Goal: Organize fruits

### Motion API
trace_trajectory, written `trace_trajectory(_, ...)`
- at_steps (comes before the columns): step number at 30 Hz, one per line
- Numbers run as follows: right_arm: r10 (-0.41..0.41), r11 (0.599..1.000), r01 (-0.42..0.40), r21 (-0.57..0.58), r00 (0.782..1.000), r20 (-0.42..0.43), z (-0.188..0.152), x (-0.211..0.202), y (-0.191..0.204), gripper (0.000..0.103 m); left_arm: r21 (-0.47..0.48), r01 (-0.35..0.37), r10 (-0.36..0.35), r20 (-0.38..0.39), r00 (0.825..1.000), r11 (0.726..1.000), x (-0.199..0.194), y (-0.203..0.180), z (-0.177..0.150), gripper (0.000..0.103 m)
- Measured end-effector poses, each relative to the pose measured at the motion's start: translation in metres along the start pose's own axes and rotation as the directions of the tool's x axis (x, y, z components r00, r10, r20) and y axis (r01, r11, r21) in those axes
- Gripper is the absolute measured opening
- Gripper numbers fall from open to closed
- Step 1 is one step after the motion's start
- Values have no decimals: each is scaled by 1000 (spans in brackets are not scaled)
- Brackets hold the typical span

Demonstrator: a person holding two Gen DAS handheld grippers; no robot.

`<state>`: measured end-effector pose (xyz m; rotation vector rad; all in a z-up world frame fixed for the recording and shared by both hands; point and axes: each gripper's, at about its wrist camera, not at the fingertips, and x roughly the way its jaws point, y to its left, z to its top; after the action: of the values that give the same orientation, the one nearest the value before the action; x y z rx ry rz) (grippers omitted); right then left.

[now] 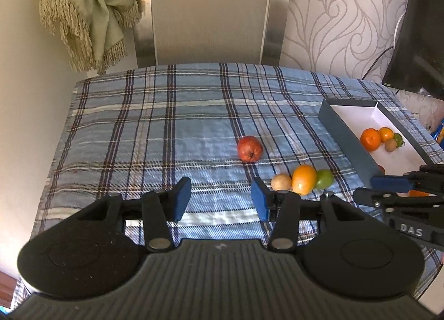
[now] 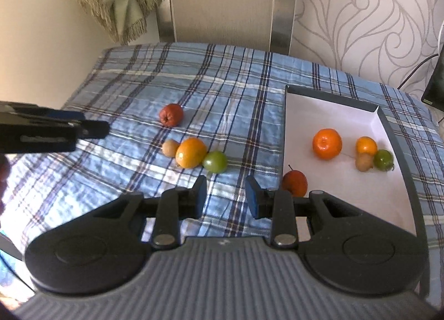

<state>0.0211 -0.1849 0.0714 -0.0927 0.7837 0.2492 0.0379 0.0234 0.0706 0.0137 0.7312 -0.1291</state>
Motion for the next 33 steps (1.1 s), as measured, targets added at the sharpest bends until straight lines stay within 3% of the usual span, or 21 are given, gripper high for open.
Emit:
trace_trajectory(16,-40,999,41,18,999,-27,-1,30,-7,33,-16,-33,33,9,999,999,-3,12,-4,59)
trace_trajectory(33,7,999,-9,-40,998,-58,9,55,11,33,-60,-95,95,1,996,994,-9,36,-10,62)
